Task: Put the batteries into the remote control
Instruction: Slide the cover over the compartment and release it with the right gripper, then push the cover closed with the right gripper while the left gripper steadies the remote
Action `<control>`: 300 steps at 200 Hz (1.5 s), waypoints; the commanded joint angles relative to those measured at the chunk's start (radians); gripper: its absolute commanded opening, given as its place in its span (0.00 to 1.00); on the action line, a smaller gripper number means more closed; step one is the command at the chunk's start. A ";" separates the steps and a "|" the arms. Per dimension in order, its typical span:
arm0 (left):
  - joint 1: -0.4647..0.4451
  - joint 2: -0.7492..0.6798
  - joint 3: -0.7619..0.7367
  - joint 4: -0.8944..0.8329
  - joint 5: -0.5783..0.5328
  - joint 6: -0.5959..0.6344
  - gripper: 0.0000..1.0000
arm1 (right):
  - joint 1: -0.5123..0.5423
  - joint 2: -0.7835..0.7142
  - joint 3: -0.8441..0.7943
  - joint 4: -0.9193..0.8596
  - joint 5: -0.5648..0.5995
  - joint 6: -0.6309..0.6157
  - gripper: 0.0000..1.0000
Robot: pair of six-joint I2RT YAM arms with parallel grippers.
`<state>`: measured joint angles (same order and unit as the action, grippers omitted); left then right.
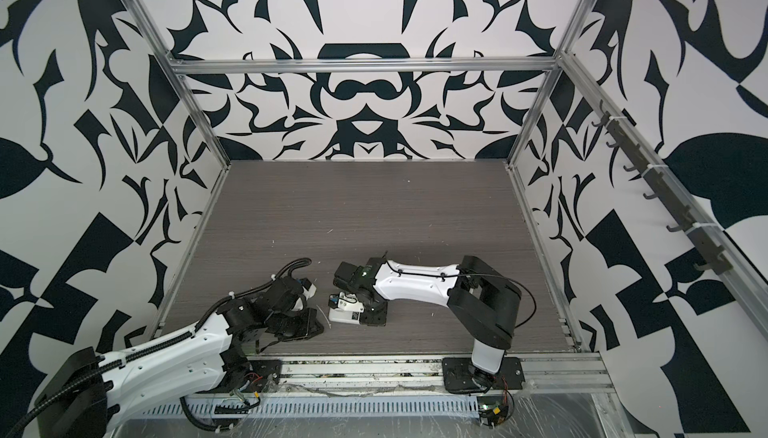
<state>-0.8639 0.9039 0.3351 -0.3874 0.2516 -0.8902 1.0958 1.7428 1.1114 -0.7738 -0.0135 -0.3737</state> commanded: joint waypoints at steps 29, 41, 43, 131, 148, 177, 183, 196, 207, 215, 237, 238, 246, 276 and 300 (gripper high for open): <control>0.005 -0.005 0.011 -0.033 0.006 0.006 0.00 | 0.006 -0.049 -0.007 0.011 0.005 0.000 0.58; 0.005 -0.005 0.011 -0.037 0.005 0.005 0.00 | 0.007 -0.052 -0.008 0.013 0.006 0.001 0.61; 0.005 -0.005 0.011 -0.037 0.005 0.006 0.00 | 0.007 -0.052 -0.008 0.014 0.006 0.001 0.62; 0.005 -0.035 0.029 -0.066 -0.009 0.007 0.00 | -0.004 -0.143 0.014 0.015 0.016 0.082 0.68; 0.005 -0.042 0.036 -0.061 -0.014 0.007 0.00 | -0.045 -0.219 0.018 0.009 0.012 0.186 0.68; 0.005 -0.028 0.061 -0.061 -0.045 0.016 0.00 | -0.072 -0.349 -0.015 -0.006 -0.011 0.377 0.67; 0.005 -0.023 0.071 -0.067 -0.058 0.020 0.00 | -0.077 -0.368 -0.028 -0.005 -0.019 0.423 0.67; 0.006 -0.011 0.097 -0.095 -0.096 0.030 0.06 | -0.086 -0.394 -0.056 -0.011 -0.017 0.513 0.67; 0.006 0.001 0.120 -0.124 -0.134 0.041 0.12 | -0.086 -0.406 -0.083 -0.010 -0.023 0.568 0.65; 0.006 0.014 0.133 -0.139 -0.163 0.048 0.16 | -0.086 -0.410 -0.105 0.005 -0.037 0.598 0.63; 0.014 0.068 0.170 -0.136 -0.179 0.071 0.19 | -0.086 -0.402 -0.150 0.057 -0.077 0.666 0.56; 0.014 0.071 0.171 -0.134 -0.178 0.071 0.19 | -0.087 -0.400 -0.151 0.059 -0.079 0.668 0.56; 0.014 0.095 0.181 -0.120 -0.176 0.076 0.19 | -0.086 -0.391 -0.156 0.068 -0.082 0.677 0.56; 0.014 0.176 0.209 -0.112 -0.185 0.096 0.21 | -0.086 -0.353 -0.171 0.128 -0.110 0.693 0.52; 0.014 0.211 0.205 -0.086 -0.176 0.091 0.22 | -0.086 -0.319 -0.188 0.171 -0.130 0.700 0.48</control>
<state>-0.8547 1.0901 0.5255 -0.4740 0.0895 -0.8135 1.0100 1.4082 0.9386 -0.6720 -0.1066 0.2867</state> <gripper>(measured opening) 0.219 0.491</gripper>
